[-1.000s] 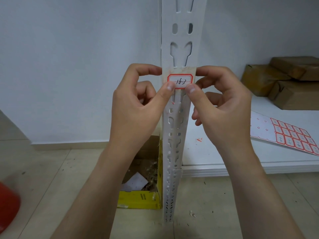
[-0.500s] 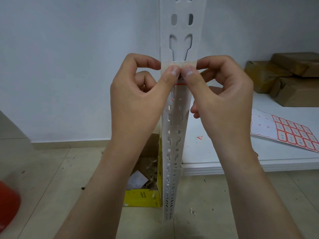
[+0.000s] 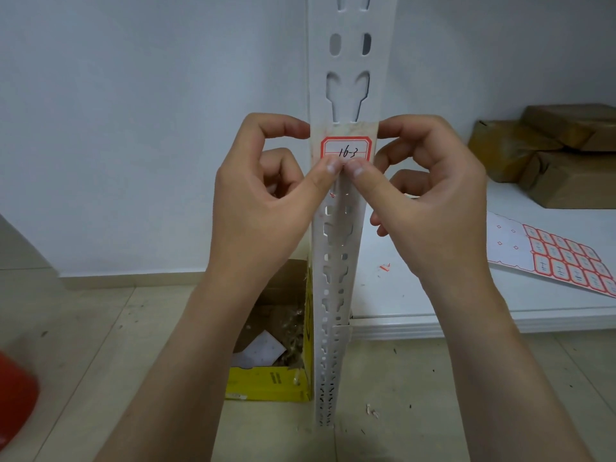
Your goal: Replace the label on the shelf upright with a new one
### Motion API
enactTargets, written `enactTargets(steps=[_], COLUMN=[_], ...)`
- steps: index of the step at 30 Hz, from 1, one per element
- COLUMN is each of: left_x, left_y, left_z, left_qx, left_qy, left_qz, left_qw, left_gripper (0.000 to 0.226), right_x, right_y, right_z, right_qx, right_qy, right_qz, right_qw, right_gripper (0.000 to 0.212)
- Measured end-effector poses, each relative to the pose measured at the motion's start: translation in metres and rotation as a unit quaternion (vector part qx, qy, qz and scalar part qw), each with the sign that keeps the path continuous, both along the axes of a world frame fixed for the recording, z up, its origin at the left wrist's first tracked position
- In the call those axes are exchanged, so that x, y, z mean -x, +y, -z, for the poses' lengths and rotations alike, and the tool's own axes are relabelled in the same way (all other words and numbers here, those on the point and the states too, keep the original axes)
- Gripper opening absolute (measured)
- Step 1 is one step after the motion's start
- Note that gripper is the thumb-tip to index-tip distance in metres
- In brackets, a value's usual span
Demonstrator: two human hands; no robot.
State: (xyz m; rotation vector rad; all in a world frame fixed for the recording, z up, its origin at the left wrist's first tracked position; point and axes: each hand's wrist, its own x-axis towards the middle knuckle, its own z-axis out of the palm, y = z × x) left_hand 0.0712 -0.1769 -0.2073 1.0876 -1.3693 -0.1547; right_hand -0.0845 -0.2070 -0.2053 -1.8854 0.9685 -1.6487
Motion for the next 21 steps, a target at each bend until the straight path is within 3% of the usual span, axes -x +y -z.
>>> enactTargets(steps=[15,21], left_x=[0.011,0.009], left_y=[0.0,0.011], left_z=[-0.002,0.006], left_qx=[-0.001,-0.036], left_qy=[0.071,0.052], left_qz=[-0.01,-0.005], left_qw=[0.997,0.998], left_gripper=[0.012,0.016], right_x=[-0.005,0.01], right_y=[0.005,0.018], right_z=[-0.004,-0.005], right_qx=[-0.043,-0.094], right_qy=[-0.055,0.024], right_qz=[-0.002,0.002], right_qw=[0.998,0.995], right_gripper=[0.007,0.011])
